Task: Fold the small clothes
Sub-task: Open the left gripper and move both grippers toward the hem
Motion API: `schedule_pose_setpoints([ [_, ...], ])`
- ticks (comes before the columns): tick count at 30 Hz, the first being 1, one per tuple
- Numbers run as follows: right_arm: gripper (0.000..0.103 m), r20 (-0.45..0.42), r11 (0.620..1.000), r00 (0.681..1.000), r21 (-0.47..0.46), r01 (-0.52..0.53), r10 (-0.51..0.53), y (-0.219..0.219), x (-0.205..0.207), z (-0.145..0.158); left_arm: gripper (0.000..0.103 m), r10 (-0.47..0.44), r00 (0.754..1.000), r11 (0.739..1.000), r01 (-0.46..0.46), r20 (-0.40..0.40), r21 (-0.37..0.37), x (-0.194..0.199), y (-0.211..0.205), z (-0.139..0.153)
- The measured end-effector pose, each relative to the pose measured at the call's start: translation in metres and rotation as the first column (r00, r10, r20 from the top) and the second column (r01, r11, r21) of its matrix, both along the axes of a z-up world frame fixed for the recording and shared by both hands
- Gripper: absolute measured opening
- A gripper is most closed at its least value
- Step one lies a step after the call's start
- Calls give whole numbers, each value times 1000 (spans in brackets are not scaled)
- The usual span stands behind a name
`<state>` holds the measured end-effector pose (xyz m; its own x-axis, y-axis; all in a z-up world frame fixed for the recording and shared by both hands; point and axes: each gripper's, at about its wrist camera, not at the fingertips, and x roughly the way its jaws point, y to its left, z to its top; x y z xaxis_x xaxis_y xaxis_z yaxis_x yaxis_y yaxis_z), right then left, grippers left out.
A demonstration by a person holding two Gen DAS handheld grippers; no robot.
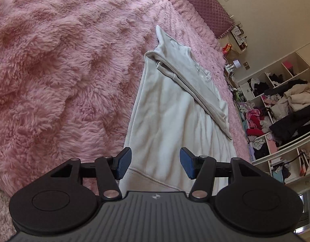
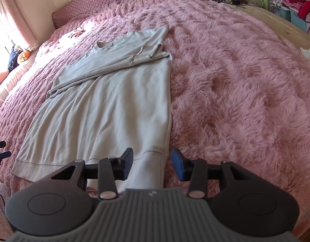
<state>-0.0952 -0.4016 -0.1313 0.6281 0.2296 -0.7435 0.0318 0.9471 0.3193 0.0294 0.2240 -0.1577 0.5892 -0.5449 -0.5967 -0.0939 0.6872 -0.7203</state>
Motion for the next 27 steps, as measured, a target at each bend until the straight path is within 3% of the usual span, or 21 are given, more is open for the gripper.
schedule_pose_setpoints([
  [5, 39, -53, 998, 999, 59, -9, 12, 3, 8, -16, 64, 15, 996, 994, -25, -87, -109, 5, 8, -30],
  [8, 45, -67, 998, 997, 57, -23, 26, 9, 12, -20, 64, 1, 994, 995, -12, -113, -99, 10, 3, -39],
  [23, 44, -99, 992, 995, 127, -9, 21, 2, 20, -33, 62, -173, 977, 977, 154, -122, -150, 12, -32, -52],
  [25, 40, -81, 989, 996, 146, -22, 34, 5, 20, -29, 59, -194, 975, 974, 177, -110, -142, 13, -38, -50],
  [26, 37, -76, 989, 996, 149, -28, 40, 6, 20, -28, 53, -203, 974, 972, 188, -103, -141, 13, -41, -49],
  [27, 27, -70, 987, 997, 155, -34, 45, 7, 20, -26, 46, -215, 972, 969, 201, -92, -141, 12, -44, -47],
])
